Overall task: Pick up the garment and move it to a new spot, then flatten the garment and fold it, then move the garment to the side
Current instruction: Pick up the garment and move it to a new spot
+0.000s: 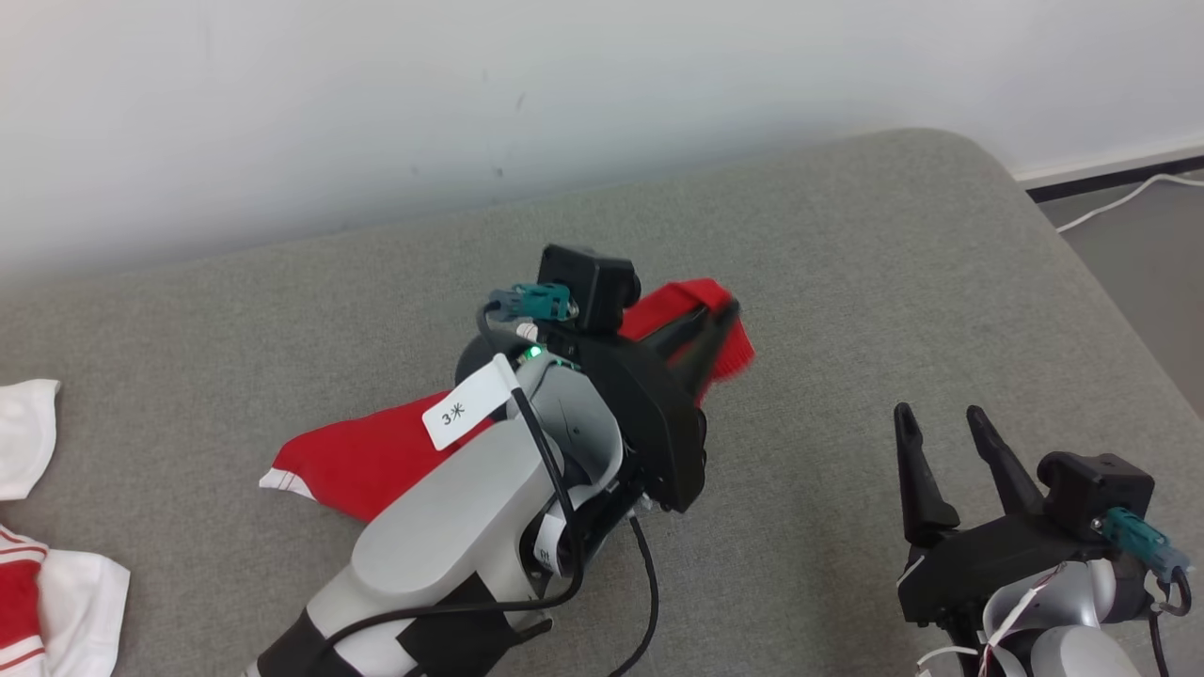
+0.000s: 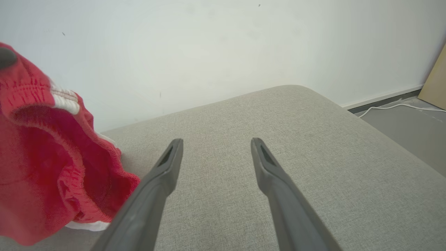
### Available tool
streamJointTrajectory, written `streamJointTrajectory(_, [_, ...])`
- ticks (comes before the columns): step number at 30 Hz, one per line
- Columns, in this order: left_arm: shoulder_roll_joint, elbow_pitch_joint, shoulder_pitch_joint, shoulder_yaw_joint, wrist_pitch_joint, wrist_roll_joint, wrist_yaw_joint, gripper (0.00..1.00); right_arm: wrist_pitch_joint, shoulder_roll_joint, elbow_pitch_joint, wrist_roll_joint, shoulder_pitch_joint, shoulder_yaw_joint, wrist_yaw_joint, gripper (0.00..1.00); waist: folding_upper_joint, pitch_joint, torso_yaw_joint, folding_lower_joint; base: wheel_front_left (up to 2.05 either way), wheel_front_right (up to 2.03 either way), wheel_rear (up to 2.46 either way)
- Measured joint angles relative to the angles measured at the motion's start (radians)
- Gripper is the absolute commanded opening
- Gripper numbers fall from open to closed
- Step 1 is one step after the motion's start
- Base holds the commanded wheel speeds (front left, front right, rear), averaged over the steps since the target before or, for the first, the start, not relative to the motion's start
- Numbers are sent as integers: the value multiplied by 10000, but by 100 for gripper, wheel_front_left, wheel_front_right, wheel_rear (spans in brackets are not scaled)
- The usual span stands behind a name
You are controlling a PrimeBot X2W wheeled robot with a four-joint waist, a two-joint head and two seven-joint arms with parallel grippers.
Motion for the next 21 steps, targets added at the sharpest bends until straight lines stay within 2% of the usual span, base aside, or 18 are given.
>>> streamJointTrajectory(8, [38, 88, 251, -570, 525, -1576, -155, 100, -4, -4, 27, 0, 1, -238, 0, 100, 0, 196, 353, 1, 0, 0, 0])
streamJointTrajectory(14, [67, 341, 239, 522, -84, -1521, -98, 100, -6, -2, 79, 2, 3, -263, 0, 100, 0, 140, 846, 1, 0, 0, 0])
streamJointTrajectory(17, [554, 180, 296, 838, -600, -1277, -48, 100, -27, -4, 136, 19, 18, -272, 0, 100, 0, 67, 1095, 1, 0, 0, 0])
streamJointTrajectory(21, [1588, -267, 994, 993, -1258, -773, 42, 100, -199, 4, 157, 107, 79, -364, 0, 100, 0, -71, 1408, 1, 0, 0, 0])
